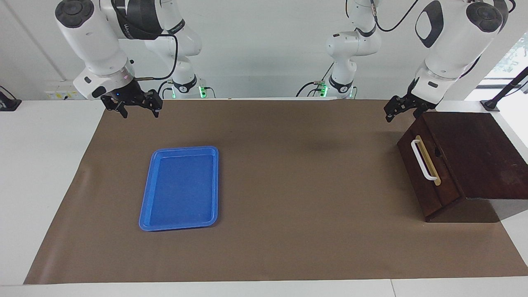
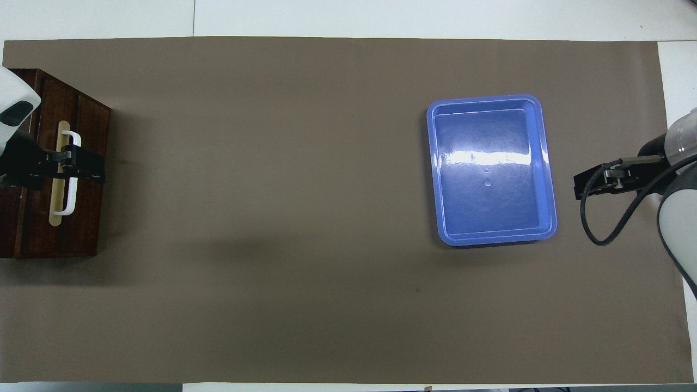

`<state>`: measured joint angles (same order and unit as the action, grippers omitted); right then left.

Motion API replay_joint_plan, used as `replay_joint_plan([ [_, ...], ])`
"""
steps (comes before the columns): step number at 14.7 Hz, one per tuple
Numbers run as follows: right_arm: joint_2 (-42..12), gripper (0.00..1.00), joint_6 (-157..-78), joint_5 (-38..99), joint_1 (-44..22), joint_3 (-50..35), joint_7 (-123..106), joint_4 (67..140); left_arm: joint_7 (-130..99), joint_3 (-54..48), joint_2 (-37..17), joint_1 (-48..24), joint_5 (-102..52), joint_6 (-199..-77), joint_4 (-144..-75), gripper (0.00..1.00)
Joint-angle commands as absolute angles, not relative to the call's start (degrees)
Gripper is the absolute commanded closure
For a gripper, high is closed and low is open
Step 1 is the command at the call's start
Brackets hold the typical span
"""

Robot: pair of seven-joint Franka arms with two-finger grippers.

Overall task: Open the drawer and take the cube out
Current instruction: 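Grasp the white drawer handle with the left gripper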

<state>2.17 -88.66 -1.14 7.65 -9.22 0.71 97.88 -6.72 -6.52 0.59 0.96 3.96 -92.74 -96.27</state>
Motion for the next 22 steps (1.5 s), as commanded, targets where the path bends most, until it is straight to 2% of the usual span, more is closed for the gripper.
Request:
replay_joint_plan([
  [1,2.5,0.00,-88.9,-1.1,8.4,-9.7,-1.0,98.0,-4.6,-6.1,0.6,0.1,8.7,-101.2,-101.1,0.00],
  [4,2.5,0.00,-89.0,-1.1,8.4,-9.7,-1.0,98.0,-2.9,-6.1,-1.7,0.6,16.1,-113.8,-107.6,0.00],
  [8,2.6,0.00,-89.2,-1.1,8.3,-9.7,-1.0,98.2,-2.9,-6.1,-6.8,1.0,22.8,-120.0,-108.2,0.00],
  [17,3.1,0.00,-89.0,-1.2,8.2,-9.7,-1.1,98.9,1.9,-6.1,-7.1,5.5,26.9,-131.6,-116.0,0.00],
  [22,3.1,0.00,-88.7,-1.2,7.8,-9.7,-0.9,98.8,-2.3,-6.1,-9.6,4.2,26.9,-133.5,-117.1,0.00],
])
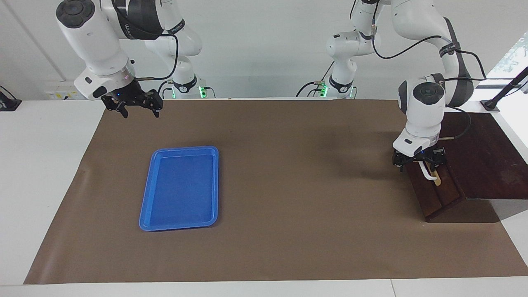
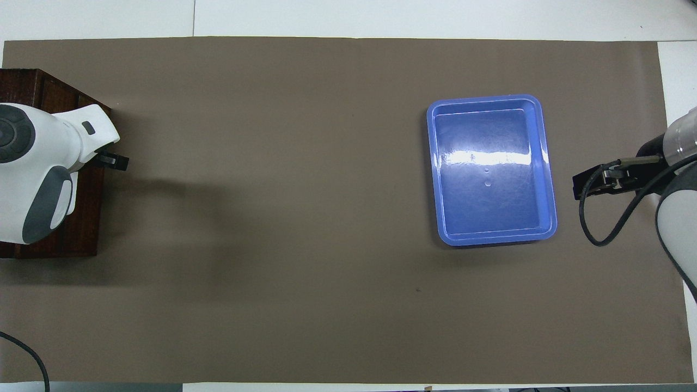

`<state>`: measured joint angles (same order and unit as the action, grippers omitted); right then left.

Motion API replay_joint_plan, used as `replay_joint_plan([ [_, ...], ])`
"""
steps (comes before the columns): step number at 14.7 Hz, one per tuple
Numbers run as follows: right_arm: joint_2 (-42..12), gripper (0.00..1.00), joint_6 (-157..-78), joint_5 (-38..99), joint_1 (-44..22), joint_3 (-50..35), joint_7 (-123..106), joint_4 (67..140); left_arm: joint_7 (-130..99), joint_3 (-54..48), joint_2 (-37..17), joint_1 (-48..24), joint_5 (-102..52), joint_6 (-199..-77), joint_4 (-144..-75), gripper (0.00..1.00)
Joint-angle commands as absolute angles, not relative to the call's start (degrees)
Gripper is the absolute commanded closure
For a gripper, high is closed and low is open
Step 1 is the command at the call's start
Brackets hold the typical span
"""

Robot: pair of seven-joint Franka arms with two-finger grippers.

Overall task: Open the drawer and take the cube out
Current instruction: 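Pull the drawer open toward the robot with the left gripper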

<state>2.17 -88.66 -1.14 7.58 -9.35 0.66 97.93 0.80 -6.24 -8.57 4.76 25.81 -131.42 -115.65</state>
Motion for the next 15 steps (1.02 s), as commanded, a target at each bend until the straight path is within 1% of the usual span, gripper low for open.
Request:
replay_joint_plan([
  [1,3.1,0.00,-88.6,-1.2,7.7,-9.7,-1.0,98.8,-4.5,-6.1,-10.1,2.9,26.9,-133.7,-116.7,0.00],
  [5,3.1,0.00,-88.6,-1.2,7.7,-9.7,-0.9,98.8,-15.4,-6.3,-11.9,-4.8,26.5,-132.1,-114.3,0.00],
  [9,3.1,0.00,-88.5,-1.2,7.6,-9.8,-0.8,98.7,-23.9,-6.3,-12.0,-11.2,22.5,-130.3,-112.7,0.00],
  [13,3.1,0.00,-88.6,-1.2,7.6,-9.8,-1.0,98.7,-24.1,-6.2,-12.0,-11.6,22.1,-129.4,-112.2,0.00],
  [14,3.1,0.00,-88.6,-1.2,7.6,-9.8,-0.9,98.7,-24.0,-6.3,-12.0,-11.4,22.1,-127.9,-111.1,0.00],
  [15,3.1,0.00,-88.6,-1.3,7.6,-9.8,-0.8,98.8,-23.8,-6.3,-12.1,-11.3,22.1,-124.2,-108.2,0.00],
])
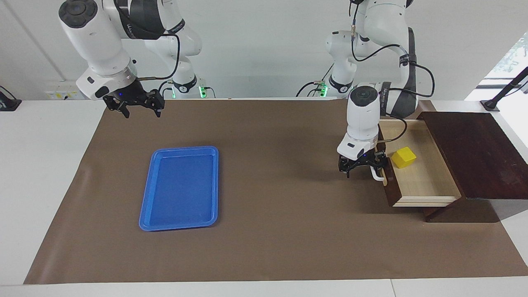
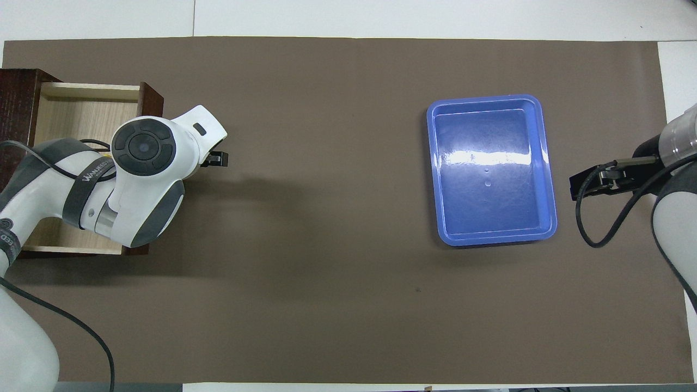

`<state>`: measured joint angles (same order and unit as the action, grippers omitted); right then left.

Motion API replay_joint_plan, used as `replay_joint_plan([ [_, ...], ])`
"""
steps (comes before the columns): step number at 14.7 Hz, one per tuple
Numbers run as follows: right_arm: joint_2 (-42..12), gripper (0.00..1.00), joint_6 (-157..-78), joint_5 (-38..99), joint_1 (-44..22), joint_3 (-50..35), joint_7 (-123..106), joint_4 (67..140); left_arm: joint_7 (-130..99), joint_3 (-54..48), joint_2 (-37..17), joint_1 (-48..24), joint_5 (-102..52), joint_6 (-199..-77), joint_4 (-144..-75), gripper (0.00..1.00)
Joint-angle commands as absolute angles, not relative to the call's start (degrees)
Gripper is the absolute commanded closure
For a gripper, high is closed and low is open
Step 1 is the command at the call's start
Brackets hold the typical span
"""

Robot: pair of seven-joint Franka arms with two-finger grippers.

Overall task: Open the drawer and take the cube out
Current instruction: 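Pull the drawer open toward the robot with the left gripper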

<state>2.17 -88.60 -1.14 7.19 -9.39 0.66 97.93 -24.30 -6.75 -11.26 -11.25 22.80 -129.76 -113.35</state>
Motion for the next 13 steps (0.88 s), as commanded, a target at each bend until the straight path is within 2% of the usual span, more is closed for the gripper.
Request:
replay_joint_plan([
  [1,3.1,0.00,-88.6,-1.3,7.6,-9.8,-0.9,98.8,-23.8,-6.3,-12.7,-11.2,20.8,-120.1,-104.9,0.00],
  [4,3.1,0.00,-88.6,-1.2,7.6,-9.8,-0.9,98.8,-23.9,-5.9,-12.5,-10.9,14.7,-109.7,-95.7,0.00],
  [6,3.1,0.00,-88.6,-1.2,7.6,-9.8,-0.9,98.8,-23.1,-5.9,-11.5,-6.4,12.9,-104.3,-91.7,0.00],
  [10,3.0,0.00,-89.0,-1.2,7.6,-9.8,-1.0,98.7,-14.6,-5.8,-9.8,3.4,5.7,-104.8,-93.2,0.00],
  [13,3.0,0.00,-89.1,-1.1,7.7,-9.8,-0.9,98.7,-12.9,-5.8,-6.2,5.6,5.3,-112.3,-102.5,0.00],
])
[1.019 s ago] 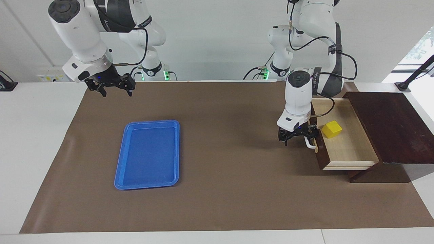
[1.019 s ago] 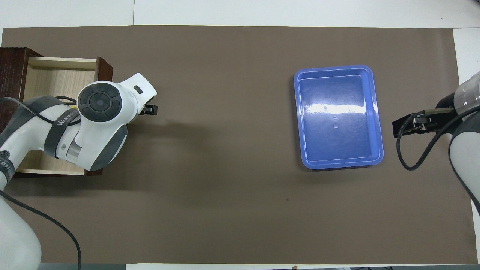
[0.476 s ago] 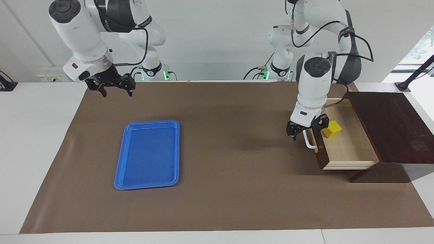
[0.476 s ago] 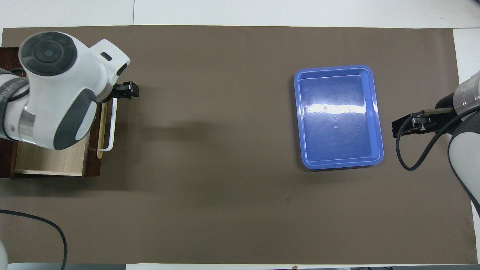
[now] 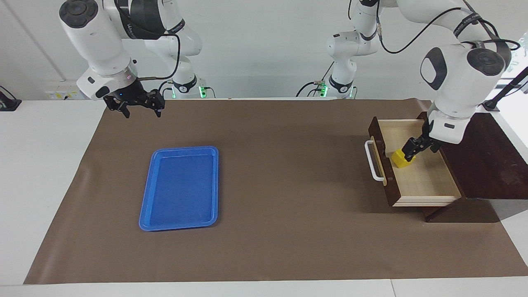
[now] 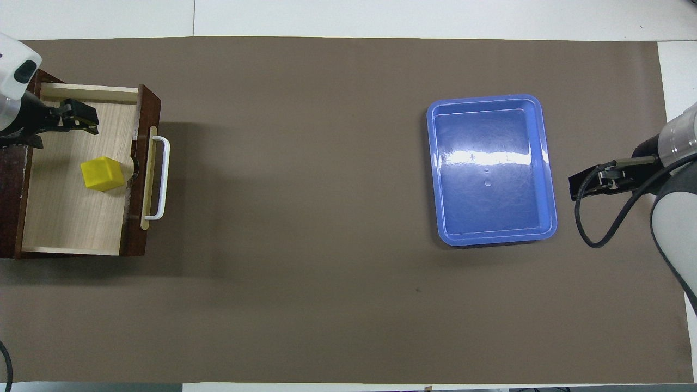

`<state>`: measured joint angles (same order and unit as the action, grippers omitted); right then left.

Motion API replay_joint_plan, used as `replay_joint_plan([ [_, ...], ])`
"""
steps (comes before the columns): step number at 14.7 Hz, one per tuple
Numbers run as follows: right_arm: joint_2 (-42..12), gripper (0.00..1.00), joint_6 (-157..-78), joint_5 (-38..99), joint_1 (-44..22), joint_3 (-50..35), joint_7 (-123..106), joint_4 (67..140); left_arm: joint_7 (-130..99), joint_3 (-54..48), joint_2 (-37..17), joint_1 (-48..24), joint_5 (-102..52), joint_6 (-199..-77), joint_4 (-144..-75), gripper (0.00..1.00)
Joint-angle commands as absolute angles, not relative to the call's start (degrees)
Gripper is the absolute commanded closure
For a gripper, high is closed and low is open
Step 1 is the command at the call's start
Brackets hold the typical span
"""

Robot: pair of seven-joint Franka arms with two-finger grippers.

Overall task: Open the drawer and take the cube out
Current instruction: 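Reach into the drawer and grasp the yellow cube with the left gripper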

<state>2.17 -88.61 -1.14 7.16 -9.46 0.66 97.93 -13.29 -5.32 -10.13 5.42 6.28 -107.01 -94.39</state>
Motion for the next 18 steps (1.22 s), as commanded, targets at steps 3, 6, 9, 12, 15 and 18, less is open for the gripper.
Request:
replay_joint_plan([
  [3,2.9,0.00,-90.1,-1.1,7.5,-9.9,-1.0,98.6,-13.4,-5.8,-4.7,6.7,5.2,-117.9,-108.9,0.00],
  [6,3.1,0.00,-91.4,-1.1,5.9,-10.4,-0.9,99.1,-14.5,-5.8,-5.0,6.6,5.2,-118.3,-109.9,0.00],
  [9,3.1,0.00,-91.0,-1.1,5.9,-10.4,-1.1,99.1,-16.0,-5.8,-5.0,6.4,5.2,-118.9,-111.3,0.18],
  [12,3.1,0.00,-91.2,-1.1,5.8,-10.4,-1.1,99.0,-18.8,-5.9,-5.5,5.9,5.2,-118.8,-110.6,0.80],
  [15,3.1,0.00,-91.3,-1.1,6.1,-10.4,-1.1,99.0,-18.9,-6.0,-8.4,5.8,5.2,-113.1,-103.0,1.00],
  [18,3.0,0.00,-91.5,-0.9,6.4,-10.3,-0.9,99.0,-20.0,-6.5,-12.2,4.1,3.9,-100.7,-89.7,1.00],
])
